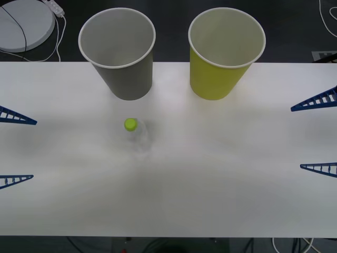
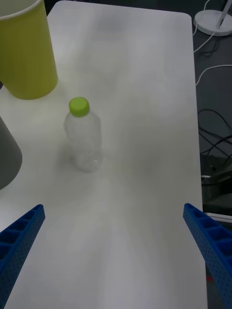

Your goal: Put the can into the green bin and the plastic bottle into the gray bin

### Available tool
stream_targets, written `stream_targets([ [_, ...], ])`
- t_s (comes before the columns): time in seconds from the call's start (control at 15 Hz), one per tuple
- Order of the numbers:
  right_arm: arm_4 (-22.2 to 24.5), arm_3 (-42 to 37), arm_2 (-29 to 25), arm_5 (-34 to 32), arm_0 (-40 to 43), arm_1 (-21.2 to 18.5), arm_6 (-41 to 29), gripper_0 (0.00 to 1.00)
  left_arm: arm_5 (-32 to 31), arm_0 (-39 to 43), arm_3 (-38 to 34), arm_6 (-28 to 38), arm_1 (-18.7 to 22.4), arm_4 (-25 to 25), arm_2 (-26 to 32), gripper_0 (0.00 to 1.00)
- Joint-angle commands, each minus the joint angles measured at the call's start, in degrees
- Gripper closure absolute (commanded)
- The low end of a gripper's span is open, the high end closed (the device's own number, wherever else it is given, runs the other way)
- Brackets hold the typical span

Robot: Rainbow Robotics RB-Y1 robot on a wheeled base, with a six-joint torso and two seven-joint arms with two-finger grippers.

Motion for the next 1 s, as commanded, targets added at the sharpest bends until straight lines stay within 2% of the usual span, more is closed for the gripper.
stream_targets([
  [0.07,0.0,0.0,0.0,0.0,0.0,0.0,0.0,0.0,0.0,0.0,0.0,0.0,0.0,0.0,0.0,0.0],
  [0.33,0.0,0.0,0.0,0.0,0.0,0.0,0.0,0.0,0.3,0.1,0.8,-0.2,-1.1,0.5,-0.2,0.0],
  [0.4,0.0,0.0,0.0,0.0,0.0,0.0,0.0,0.0,0.3,-0.1,2.0,-0.7,-1.1,1.9,-0.6,0.0],
  [0.8,0.0,0.0,0.0,0.0,0.0,0.0,0.0,0.0,0.4,-1.1,9.8,-10.8,-0.3,5.4,-5.7,0.0],
  [1.0,0.0,0.0,0.0,0.0,0.0,0.0,0.0,0.0,0.4,-1.2,12.1,-12.4,-0.3,5.5,-7.6,0.0],
])
